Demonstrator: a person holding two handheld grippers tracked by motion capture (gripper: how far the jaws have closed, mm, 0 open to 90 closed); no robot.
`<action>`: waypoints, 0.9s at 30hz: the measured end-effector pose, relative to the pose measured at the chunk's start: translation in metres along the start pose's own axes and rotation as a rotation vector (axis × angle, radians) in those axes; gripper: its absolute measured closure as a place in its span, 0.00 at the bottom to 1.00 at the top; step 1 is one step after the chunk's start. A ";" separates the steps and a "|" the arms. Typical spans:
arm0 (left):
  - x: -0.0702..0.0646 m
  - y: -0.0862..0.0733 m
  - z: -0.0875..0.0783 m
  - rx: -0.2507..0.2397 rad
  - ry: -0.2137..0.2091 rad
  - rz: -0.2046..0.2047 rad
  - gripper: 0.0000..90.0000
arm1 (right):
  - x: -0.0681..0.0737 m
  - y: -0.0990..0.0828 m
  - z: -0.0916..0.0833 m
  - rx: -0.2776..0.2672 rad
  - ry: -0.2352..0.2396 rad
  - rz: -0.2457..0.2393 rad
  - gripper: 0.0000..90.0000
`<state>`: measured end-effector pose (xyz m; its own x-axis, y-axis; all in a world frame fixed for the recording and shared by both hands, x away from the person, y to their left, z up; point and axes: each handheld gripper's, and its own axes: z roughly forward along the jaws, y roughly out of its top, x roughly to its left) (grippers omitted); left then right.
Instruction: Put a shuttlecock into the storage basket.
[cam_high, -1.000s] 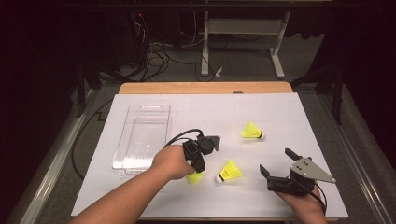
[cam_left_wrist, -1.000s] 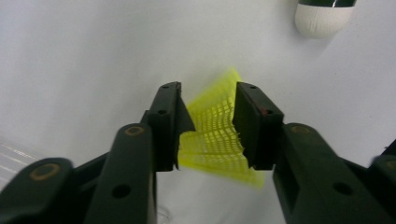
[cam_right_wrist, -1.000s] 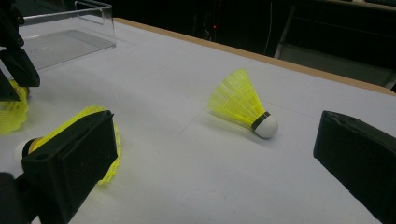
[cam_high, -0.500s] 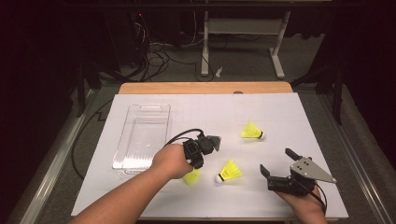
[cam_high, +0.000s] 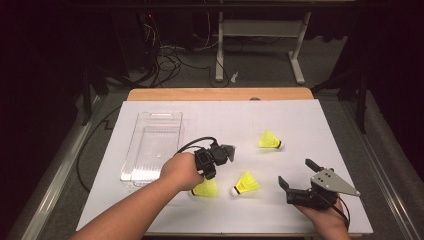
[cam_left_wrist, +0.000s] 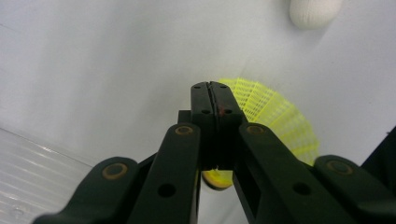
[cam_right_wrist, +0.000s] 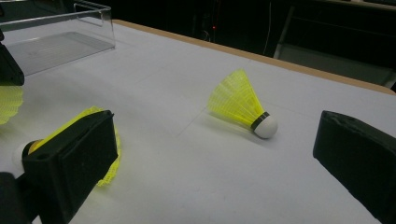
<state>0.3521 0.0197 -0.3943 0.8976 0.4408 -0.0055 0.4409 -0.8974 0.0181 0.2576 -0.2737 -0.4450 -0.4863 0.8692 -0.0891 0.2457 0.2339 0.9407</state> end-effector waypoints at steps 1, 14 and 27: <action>0.000 0.000 -0.002 -0.006 -0.003 -0.001 1.00 | 0.000 0.000 0.000 0.000 0.000 0.001 0.00; 0.010 -0.010 -0.029 -0.045 -0.065 -0.045 1.00 | 0.001 0.000 0.001 0.001 0.004 -0.005 0.00; 0.013 -0.016 -0.049 -0.067 -0.087 -0.066 1.00 | 0.001 0.000 0.001 0.000 0.003 -0.006 0.00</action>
<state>0.3567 0.0406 -0.3456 0.8648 0.4930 -0.0955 0.5004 -0.8620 0.0815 0.2577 -0.2725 -0.4454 -0.4906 0.8663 -0.0940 0.2424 0.2393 0.9402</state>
